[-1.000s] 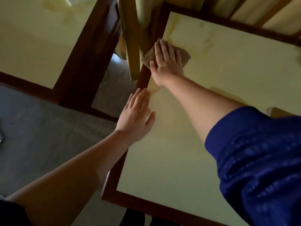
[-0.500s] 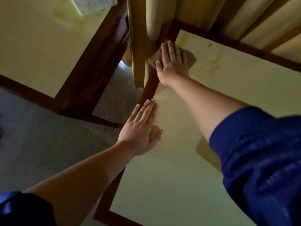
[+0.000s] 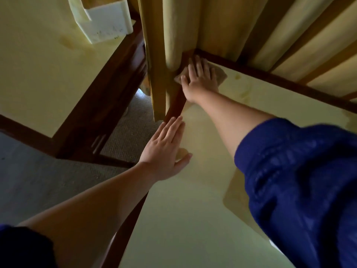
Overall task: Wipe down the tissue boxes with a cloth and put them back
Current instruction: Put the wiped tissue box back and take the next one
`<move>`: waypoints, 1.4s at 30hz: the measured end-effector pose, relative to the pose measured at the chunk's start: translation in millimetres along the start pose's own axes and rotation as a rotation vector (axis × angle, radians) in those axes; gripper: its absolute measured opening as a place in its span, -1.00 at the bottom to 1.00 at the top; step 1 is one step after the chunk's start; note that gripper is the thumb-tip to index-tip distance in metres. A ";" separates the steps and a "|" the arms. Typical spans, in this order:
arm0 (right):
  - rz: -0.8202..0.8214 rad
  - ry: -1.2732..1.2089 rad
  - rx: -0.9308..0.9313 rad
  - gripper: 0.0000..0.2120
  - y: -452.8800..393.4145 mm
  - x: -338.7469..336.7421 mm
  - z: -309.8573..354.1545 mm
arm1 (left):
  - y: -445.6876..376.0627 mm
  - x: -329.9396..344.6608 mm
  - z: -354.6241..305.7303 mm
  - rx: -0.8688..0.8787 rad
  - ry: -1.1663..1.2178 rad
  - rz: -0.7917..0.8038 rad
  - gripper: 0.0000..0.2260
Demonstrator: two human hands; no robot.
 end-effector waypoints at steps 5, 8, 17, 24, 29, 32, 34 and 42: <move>-0.012 -0.034 0.010 -0.34 2.6 -1.6 -10.5 | -0.3 7.9 0.5 -0.002 0.035 -0.006 -0.17; -0.048 -0.016 -0.042 -0.34 58.2 17.3 -20.5 | -0.8 9.2 1.0 -0.019 0.060 -0.010 -0.17; -0.030 0.007 -0.038 -0.34 -1.7 -3.1 -21.1 | -1.8 8.5 0.8 -0.015 -0.007 0.009 -0.17; 0.022 -0.016 0.009 -0.33 -35.0 -28.8 -36.3 | -0.7 7.8 1.5 -0.003 0.014 0.031 -0.19; -0.026 -0.009 0.119 -0.35 -2.6 -31.2 -99.8 | -2.8 8.6 1.8 -0.011 0.016 0.051 -0.19; -0.027 -0.012 0.202 -0.35 2.3 -38.1 -122.9 | -2.3 7.9 1.8 -0.006 0.024 0.044 -0.19; -0.026 -0.031 0.238 -0.35 8.0 -36.9 -121.6 | -1.9 7.7 2.1 0.001 0.025 0.039 -0.19; 0.013 -0.040 0.036 -0.35 149.5 15.8 -92.8 | -0.9 8.9 3.0 0.004 0.042 0.034 -0.18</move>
Point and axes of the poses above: each hand's wrist, its own y-axis away from the middle knuckle, its own x-axis out of the palm, z = x × y, the point moved 2 cm from there along -y, towards the middle knuckle, and after that the axes turned 7 degrees about -y, right-handed, at the moved point
